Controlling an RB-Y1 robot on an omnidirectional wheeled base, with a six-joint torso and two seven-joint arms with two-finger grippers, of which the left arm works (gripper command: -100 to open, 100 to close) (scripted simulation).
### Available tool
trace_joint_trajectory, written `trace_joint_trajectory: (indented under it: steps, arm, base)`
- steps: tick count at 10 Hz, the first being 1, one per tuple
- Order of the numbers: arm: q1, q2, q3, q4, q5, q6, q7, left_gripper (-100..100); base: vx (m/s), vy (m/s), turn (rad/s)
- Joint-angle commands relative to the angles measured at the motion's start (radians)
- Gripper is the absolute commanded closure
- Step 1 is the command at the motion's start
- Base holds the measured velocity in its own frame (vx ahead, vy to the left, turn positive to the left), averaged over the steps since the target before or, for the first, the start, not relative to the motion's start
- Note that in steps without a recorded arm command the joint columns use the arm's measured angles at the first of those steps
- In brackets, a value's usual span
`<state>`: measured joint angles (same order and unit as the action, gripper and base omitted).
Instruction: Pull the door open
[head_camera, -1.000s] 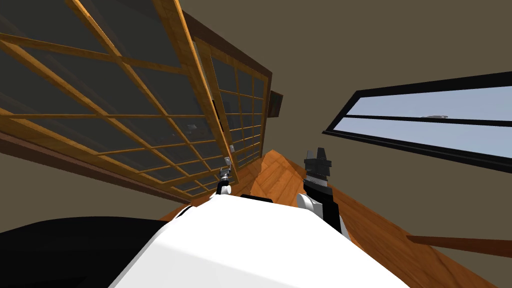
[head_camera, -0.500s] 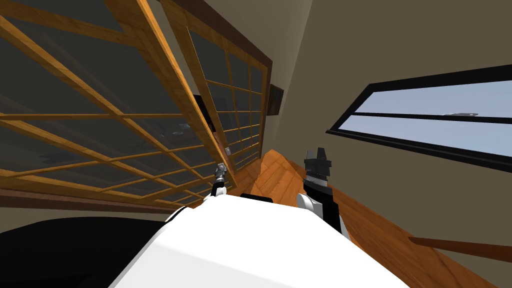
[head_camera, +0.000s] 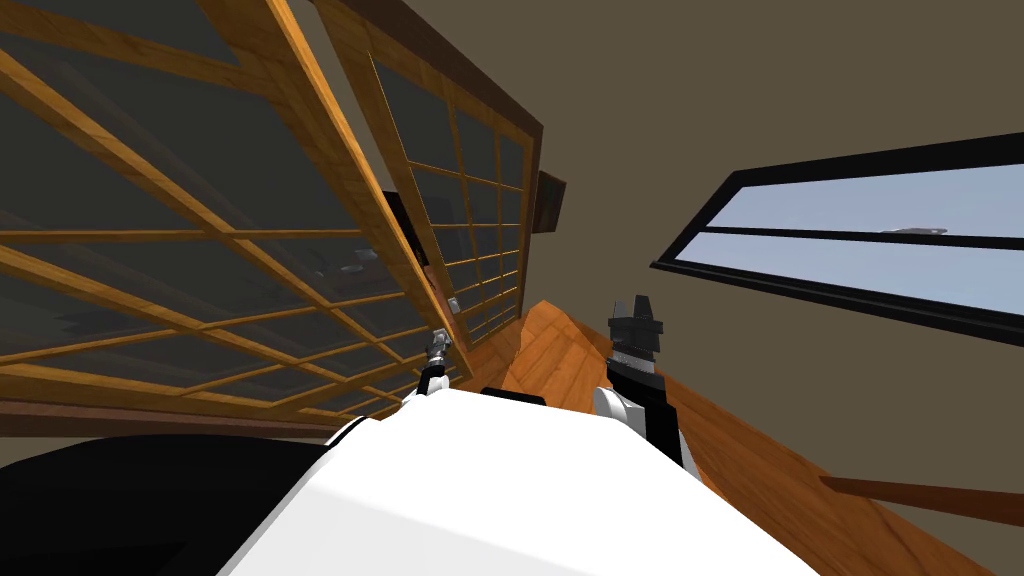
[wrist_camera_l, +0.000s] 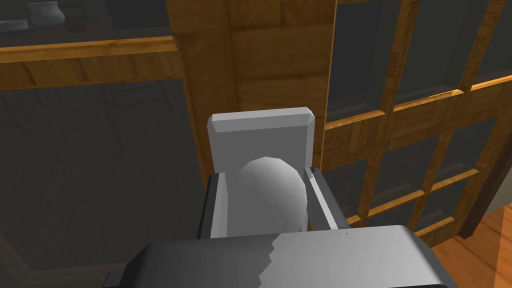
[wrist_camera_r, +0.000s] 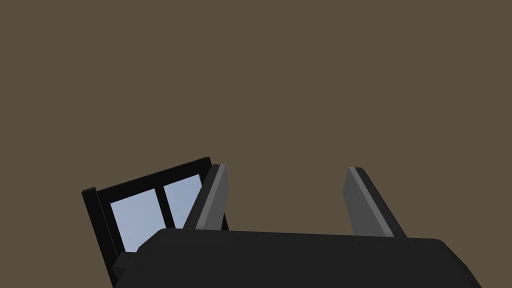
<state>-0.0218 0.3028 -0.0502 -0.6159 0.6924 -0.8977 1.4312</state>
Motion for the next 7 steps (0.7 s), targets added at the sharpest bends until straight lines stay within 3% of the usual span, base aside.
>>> trace_joint_trajectory:
  steps: [1, 4, 7]
  arm:
    - [0.000, -0.001, -0.001, 0.000, 0.000, 0.001, 0.000, 100]
    - [0.000, -0.001, -0.001, 0.000, 0.000, 0.001, 0.000, 100]
    - [0.004, 0.007, -0.033, -0.014, -0.018, 0.003, 0.021, 100]
  base:
    - [-0.009, 0.001, -0.009]
    - [0.000, 0.000, 0.000]
    - [-0.184, 0.003, -0.058]
